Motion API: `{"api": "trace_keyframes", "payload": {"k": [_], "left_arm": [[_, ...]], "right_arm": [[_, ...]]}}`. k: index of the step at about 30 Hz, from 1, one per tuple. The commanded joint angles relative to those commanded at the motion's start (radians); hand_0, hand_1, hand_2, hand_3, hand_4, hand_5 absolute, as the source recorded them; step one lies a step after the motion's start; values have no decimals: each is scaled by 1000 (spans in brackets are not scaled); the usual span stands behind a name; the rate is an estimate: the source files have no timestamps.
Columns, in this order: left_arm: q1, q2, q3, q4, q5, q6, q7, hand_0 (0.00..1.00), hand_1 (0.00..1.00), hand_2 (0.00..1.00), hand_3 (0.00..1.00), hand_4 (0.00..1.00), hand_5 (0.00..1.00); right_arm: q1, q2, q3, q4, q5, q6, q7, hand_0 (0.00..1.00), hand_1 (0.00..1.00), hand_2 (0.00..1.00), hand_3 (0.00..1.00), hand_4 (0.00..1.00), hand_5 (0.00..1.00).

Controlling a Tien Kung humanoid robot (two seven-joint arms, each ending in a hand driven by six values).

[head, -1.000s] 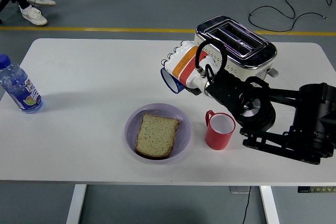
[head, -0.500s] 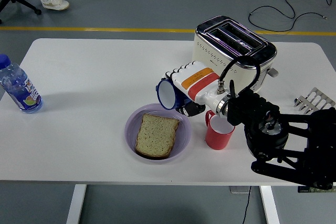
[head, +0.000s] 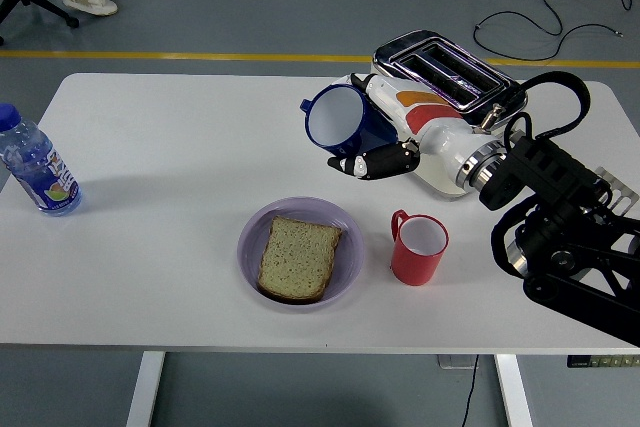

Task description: Pick up the cup,pour liquid into bread,place the cup on the desk

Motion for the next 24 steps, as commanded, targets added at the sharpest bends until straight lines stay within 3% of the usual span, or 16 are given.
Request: {"api": "trace_keyframes", "payload": {"k": [2,7,19,24], "left_arm": [[1,0,9,0,-12,3,-2,342,342,428,757,666,998],[4,0,19,0,-22,4,-4,342,342,428,757,666,998],[7,-3,23,0,-27,12,-7,342,341,430,757,664,998],[6,-4,26,0,-29,14,-9,345,341,430,757,660,998]], "right_arm": [[-37,-16,52,13,65,-18,11,392,378,530,572,596,19],[-116,-40,170,17,181,-38,26,392,378,530,572,596,19],[-303,-62,421,-40,303,-71,84,420,388,536,573,586,8],[-380,-58,526,-71,359,-81,146,424,388,536,572,585,8]]}}
